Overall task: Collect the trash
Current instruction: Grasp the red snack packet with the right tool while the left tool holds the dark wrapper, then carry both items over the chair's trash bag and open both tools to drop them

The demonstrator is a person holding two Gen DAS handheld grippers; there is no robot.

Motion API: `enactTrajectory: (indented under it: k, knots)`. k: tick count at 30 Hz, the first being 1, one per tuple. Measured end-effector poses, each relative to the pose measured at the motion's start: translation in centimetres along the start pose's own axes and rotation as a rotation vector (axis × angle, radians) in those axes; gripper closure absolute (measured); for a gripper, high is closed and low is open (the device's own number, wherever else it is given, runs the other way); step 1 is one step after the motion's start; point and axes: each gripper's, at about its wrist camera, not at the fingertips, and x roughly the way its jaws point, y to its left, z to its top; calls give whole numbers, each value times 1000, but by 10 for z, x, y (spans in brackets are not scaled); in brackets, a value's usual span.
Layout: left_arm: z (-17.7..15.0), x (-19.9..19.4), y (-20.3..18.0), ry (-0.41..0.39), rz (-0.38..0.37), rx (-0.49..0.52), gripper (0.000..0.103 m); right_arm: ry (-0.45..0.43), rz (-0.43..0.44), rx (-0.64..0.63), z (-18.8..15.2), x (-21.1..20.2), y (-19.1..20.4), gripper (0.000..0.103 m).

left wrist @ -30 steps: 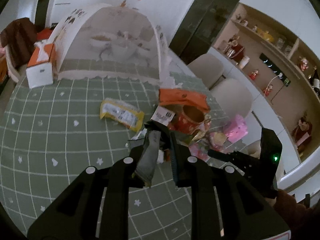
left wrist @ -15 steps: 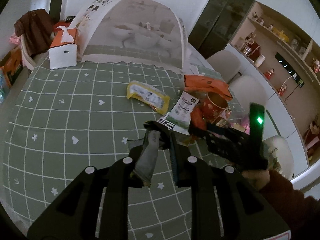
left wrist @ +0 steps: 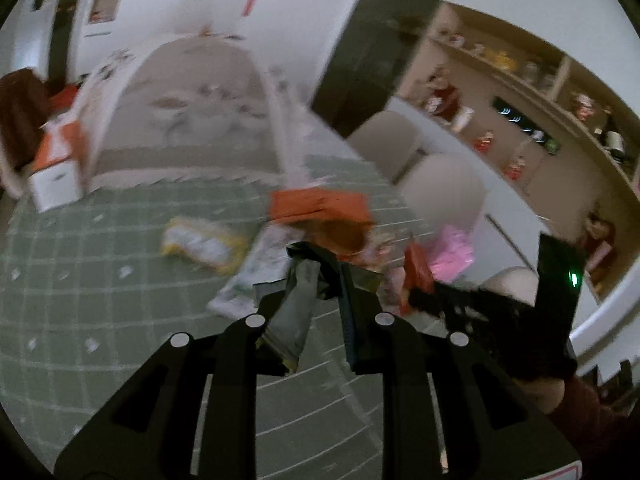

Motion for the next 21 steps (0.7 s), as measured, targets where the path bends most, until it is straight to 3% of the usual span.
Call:
enactTrajectory:
  k: [12,21]
  knots:
    - [19,70,-151,82,-376,243,86,-104,-388,262,-55,-147,-100,70]
    - [-10,134,-279,237,-616,399,86,-151,-657,420,-98,-245,-179,70]
